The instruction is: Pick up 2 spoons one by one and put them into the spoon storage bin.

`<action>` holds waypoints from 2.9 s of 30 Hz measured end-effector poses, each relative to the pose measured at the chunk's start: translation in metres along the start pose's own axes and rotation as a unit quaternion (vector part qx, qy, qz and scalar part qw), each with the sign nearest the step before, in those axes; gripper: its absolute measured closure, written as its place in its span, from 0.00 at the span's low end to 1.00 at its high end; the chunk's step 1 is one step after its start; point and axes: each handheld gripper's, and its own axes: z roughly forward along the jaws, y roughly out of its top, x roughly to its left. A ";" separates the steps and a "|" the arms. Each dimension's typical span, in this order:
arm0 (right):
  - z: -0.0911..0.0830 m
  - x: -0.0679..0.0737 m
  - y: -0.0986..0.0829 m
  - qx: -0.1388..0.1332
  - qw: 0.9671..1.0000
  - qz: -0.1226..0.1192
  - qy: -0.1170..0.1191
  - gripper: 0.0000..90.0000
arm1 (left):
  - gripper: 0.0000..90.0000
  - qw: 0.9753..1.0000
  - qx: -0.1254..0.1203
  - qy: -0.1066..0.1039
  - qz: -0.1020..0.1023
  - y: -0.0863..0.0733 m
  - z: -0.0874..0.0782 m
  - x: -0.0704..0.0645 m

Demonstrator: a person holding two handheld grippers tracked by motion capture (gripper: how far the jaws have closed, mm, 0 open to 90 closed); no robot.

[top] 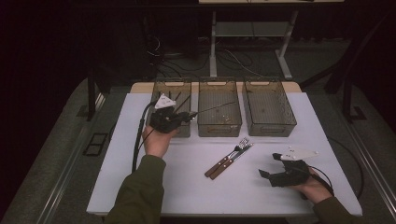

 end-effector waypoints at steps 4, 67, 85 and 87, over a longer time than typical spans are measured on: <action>0.000 0.000 0.000 -0.002 1.000 -0.001 0.002 0.16 | 0.98 1.000 -0.001 0.013 -0.012 0.009 0.016 -0.001; 0.000 0.001 0.000 -0.003 1.000 0.000 0.005 0.16 | 0.31 0.998 0.031 -0.034 0.030 -0.019 0.026 -0.036; -0.001 0.001 0.000 -0.004 1.000 -0.001 0.004 0.16 | 0.27 0.997 0.021 -0.063 0.030 -0.058 0.000 -0.049; 0.000 0.001 0.000 -0.003 1.000 0.000 0.004 0.16 | 0.29 0.997 0.022 -0.064 0.038 -0.062 -0.001 -0.053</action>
